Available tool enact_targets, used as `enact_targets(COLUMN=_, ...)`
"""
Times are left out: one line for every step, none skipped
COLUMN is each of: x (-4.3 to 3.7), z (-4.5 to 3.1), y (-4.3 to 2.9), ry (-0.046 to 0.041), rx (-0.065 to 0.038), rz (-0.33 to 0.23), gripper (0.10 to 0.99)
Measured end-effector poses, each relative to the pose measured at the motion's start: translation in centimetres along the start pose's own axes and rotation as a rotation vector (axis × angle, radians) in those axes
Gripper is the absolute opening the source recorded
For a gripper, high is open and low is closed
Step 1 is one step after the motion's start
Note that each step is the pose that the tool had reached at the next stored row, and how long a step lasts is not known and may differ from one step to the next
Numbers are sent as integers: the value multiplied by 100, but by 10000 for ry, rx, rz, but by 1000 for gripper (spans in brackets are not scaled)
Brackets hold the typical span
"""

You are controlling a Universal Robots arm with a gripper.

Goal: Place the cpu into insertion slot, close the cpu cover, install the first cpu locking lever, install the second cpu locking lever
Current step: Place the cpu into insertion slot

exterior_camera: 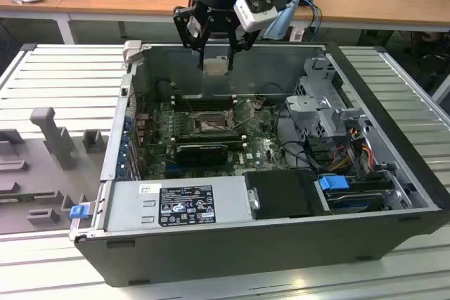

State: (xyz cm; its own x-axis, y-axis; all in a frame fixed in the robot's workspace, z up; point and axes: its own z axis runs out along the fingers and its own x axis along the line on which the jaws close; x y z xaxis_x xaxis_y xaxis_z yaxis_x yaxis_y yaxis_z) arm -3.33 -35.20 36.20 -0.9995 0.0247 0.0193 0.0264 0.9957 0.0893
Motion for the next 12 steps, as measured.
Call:
enact_targets(x=0, z=0, y=0, ry=0, rx=0, rz=3, gripper=525)
enact_targets(x=0, z=0, y=0, ry=-3, rx=-1, rz=28, gripper=525)
enact_targets(x=0, z=0, y=0, ry=-17, rx=-3, rz=192, gripper=525)
enact_targets(x=0, z=0, y=0, ry=-24, rx=-5, rz=267, gripper=525)
enact_targets(x=0, z=0, y=0, ry=-28, rx=-5, rz=322, gripper=525)
enact_targets(x=0, z=0, y=0, ry=-38, rx=-8, rz=427, gripper=525)
enact_targets(x=0, z=0, y=0, ry=-44, rx=-9, rz=496, gripper=525)
enact_targets(x=0, z=1, y=0, ry=-46, rx=-9, rz=521, gripper=525)
enact_targets(x=0, z=5, y=0, ry=-48, rx=-10, rz=535, gripper=525)
enact_targets(x=0, z=11, y=-1, ry=-48, rx=-11, rz=536, gripper=525)
enact_targets(x=0, z=13, y=-1, ry=-48, rx=-10, rz=536, gripper=525)
enact_targets(x=0, z=15, y=-1, ry=-48, rx=-9, rz=536, gripper=525)
